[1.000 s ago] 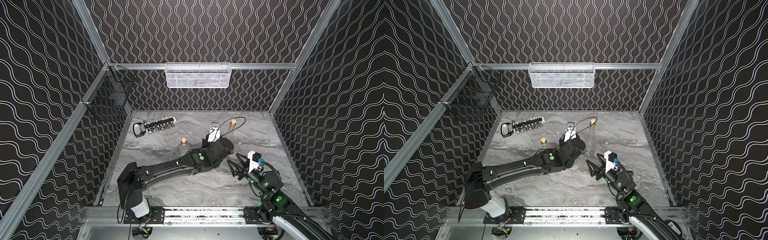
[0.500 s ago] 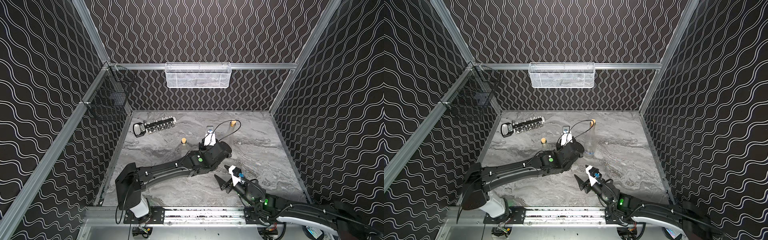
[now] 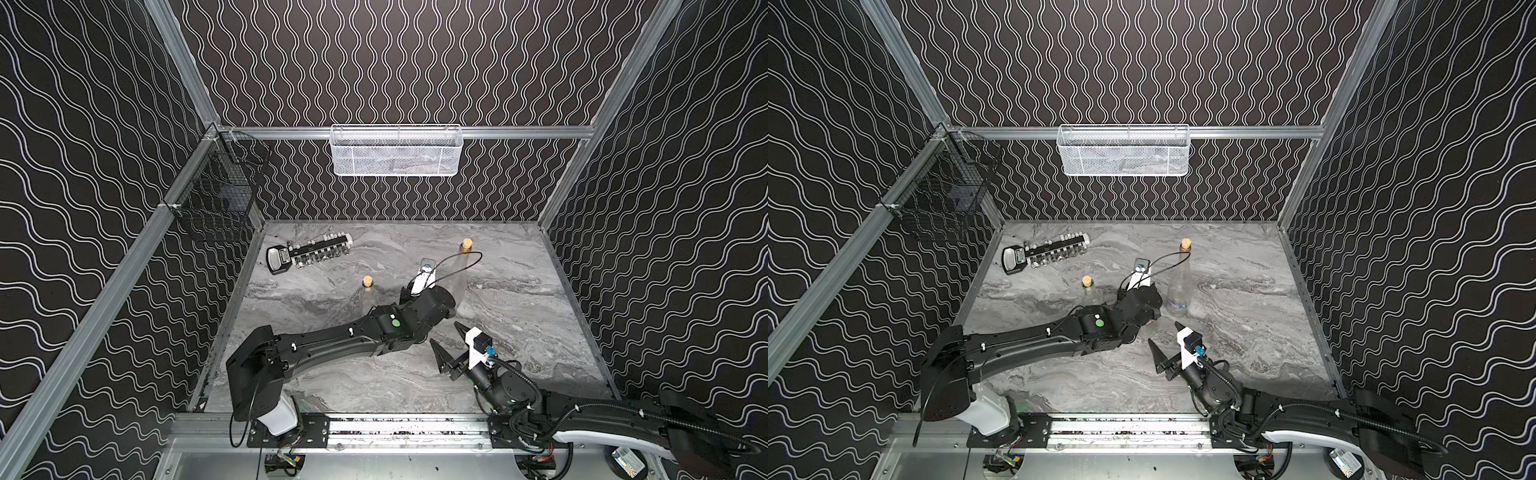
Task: Remove the label from the bottle
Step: Adjust the bottle at the center of the board.
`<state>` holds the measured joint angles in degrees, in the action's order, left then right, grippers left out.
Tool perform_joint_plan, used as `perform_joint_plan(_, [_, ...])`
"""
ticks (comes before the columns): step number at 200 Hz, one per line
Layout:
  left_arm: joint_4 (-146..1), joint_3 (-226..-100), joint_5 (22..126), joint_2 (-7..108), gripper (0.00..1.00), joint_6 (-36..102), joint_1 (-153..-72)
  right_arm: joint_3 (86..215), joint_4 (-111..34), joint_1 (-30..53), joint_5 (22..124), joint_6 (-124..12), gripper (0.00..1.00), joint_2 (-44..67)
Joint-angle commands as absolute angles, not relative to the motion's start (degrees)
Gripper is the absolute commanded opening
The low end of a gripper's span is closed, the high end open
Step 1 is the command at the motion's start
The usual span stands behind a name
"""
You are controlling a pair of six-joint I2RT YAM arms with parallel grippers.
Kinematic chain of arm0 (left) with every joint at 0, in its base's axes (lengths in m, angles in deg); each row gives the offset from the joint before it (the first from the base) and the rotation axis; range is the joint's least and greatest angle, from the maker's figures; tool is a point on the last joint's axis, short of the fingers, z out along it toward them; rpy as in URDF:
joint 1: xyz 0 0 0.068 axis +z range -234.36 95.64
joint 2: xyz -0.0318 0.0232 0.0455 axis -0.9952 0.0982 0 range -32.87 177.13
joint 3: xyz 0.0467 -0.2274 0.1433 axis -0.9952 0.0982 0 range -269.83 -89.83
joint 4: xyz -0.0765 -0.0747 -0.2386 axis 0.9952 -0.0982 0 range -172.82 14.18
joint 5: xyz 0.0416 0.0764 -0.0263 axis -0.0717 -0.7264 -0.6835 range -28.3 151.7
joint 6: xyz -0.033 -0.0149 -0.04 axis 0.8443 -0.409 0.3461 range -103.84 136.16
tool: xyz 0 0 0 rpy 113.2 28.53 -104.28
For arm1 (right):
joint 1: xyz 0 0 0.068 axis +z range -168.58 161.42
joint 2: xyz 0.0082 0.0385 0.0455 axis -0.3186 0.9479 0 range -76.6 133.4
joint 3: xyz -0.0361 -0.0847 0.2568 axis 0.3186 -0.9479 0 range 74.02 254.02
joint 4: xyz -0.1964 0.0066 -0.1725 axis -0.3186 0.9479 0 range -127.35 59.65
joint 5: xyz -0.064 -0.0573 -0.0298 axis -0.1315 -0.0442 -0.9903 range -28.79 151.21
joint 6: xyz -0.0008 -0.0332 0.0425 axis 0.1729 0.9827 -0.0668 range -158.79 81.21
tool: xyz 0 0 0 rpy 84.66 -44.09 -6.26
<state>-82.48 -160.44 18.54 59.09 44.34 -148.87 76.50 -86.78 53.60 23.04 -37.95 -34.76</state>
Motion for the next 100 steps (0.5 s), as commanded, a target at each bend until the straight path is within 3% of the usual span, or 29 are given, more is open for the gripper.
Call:
perform_joint_plan(1, [-78.17,-159.24,21.58,59.12,0.00,41.84,-148.79,76.47,-82.61,53.50,21.48,-38.96,0.87,-37.60])
perform_joint_plan(40, [-77.79,-158.56,23.27,59.51,0.00,41.12,-148.79,77.44,-75.93,53.34,21.21,-40.00,0.91,-41.57])
perform_joint_plan(62, [-77.51,-158.04,23.63,58.92,0.35,40.43,-148.79,77.96,-74.28,53.15,21.39,-40.11,0.92,-41.92])
perform_joint_plan(83, [-77.09,-157.58,24.37,58.33,0.57,39.03,-148.79,78.32,-73.57,52.92,21.66,-40.37,0.93,-41.65])
perform_joint_plan(100, [-77.90,-158.07,24.72,58.29,0.70,38.27,-148.79,78.27,-73.79,52.75,21.74,-40.33,0.94,-41.55])
